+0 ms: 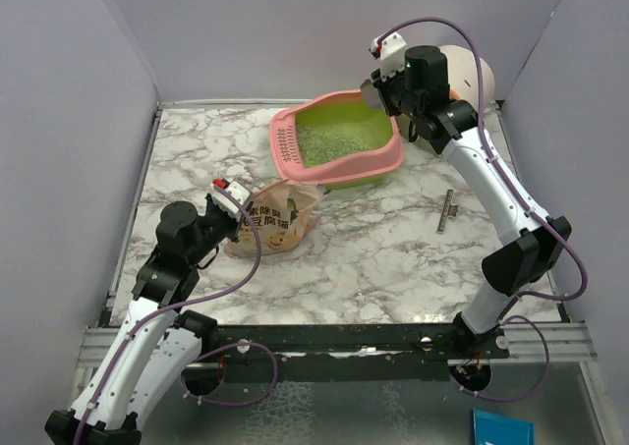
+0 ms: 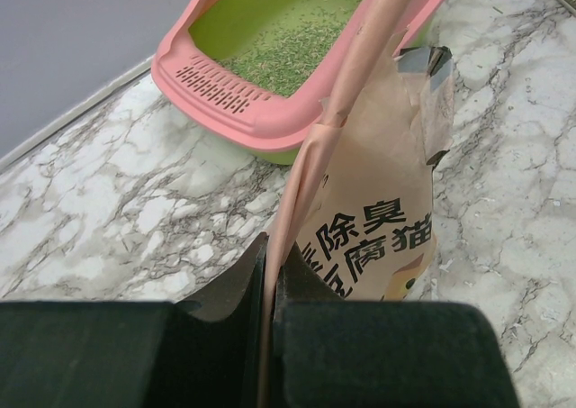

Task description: Fill the litter box with clean litter

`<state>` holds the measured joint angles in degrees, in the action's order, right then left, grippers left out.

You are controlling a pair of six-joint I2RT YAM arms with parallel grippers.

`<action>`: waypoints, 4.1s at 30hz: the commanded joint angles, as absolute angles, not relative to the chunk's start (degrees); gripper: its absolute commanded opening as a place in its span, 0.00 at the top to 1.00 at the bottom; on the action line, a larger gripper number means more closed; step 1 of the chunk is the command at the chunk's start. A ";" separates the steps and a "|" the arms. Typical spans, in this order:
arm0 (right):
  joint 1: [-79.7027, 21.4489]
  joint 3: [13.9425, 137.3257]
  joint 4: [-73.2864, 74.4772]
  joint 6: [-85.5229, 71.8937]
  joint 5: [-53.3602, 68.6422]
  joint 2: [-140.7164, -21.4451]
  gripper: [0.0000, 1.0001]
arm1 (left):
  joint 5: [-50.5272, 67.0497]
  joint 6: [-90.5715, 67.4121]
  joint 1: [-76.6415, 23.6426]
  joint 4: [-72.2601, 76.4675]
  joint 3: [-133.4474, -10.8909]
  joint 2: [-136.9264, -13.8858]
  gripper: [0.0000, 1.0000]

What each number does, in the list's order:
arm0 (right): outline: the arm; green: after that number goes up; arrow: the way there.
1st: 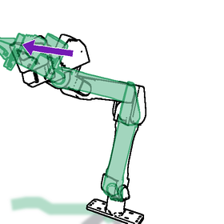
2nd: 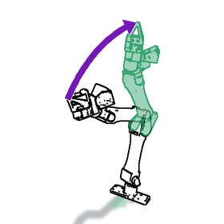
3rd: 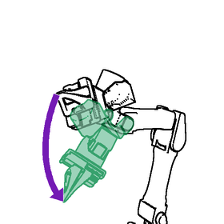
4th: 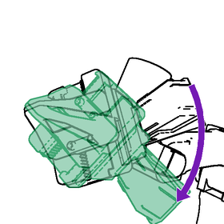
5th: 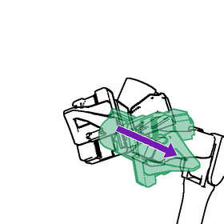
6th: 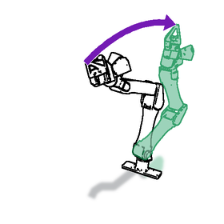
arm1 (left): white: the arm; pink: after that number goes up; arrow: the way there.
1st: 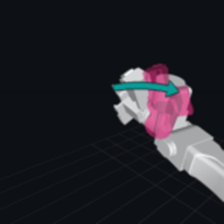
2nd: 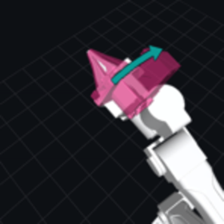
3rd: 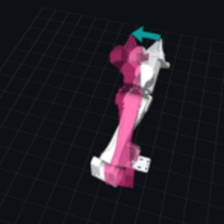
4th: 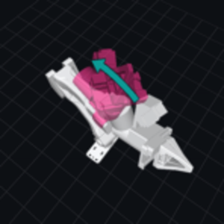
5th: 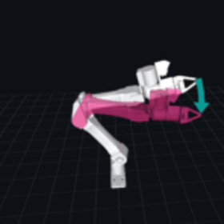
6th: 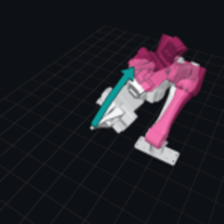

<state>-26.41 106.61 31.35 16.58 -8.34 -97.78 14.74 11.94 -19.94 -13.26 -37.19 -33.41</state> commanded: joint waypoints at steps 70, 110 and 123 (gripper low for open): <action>-42.63 108.90 51.18 -4.15 10.05 -101.97 0.99 | 23.22 9.43 -20.03 -11.06 -45.08 -36.54 1.00; -50.80 92.39 39.32 -7.31 12.51 -113.96 0.99 | 23.39 11.46 -19.97 -10.72 -41.91 -37.34 1.00; -49.01 89.72 29.52 -15.18 26.31 -111.19 0.99 | 21.77 12.36 -20.02 -11.88 -41.12 -36.23 1.00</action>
<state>-48.60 93.36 31.05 -10.41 17.45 -107.77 18.90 12.19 -19.84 -16.99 -40.99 -37.95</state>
